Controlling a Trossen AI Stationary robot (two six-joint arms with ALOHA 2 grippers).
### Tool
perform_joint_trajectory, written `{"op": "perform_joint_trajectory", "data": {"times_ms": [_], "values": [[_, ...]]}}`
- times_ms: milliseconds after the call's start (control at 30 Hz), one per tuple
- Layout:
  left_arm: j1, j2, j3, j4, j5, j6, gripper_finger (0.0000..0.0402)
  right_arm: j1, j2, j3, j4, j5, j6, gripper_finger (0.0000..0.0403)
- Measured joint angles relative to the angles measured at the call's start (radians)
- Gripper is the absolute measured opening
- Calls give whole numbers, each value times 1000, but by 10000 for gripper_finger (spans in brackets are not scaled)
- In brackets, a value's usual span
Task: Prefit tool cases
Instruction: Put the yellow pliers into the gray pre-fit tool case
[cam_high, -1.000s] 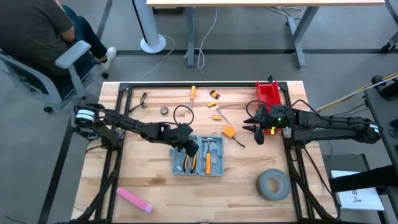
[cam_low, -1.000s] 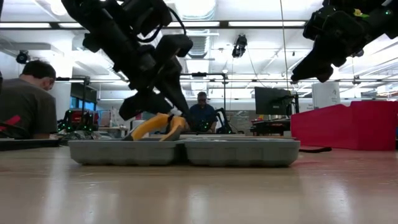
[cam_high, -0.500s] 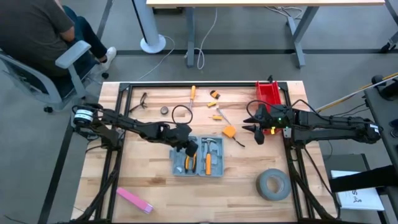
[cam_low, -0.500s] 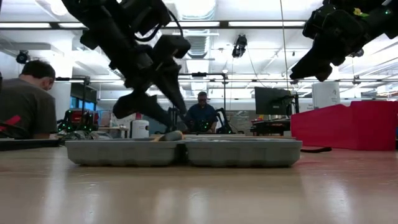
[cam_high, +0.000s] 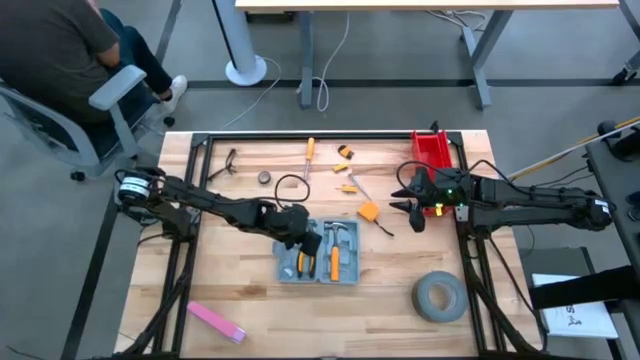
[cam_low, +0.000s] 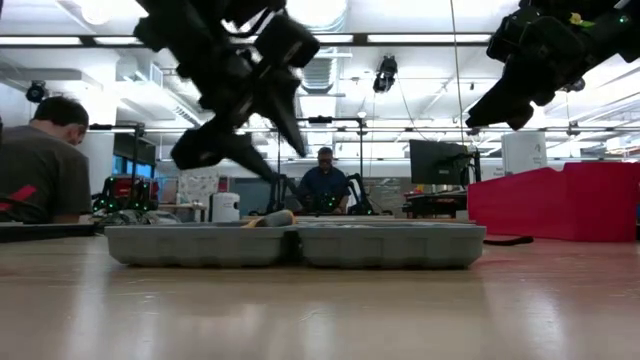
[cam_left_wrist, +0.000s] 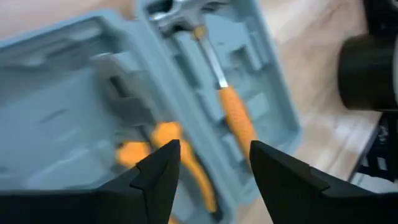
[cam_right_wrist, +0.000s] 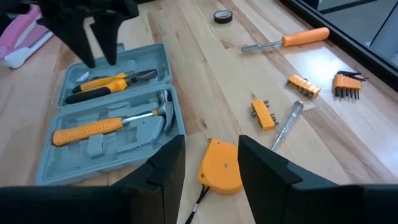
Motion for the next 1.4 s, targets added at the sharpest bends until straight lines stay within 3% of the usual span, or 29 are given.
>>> {"op": "perform_joint_trajectory", "data": {"times_ms": [267,633,900,1233,1400], "values": [[-10,92,115,-36,-13,62,173,0,0,0,9,0,-20,118],[-3,207,188,-223,-12,75,144,0,0,0,9,0,-18,112],[1,195,187,-239,-22,98,131,0,0,0,7,0,-18,121],[2,187,292,-454,-17,70,127,0,0,0,7,0,-17,104],[2,187,282,-463,-6,25,126,0,0,0,7,0,-18,106]]}}
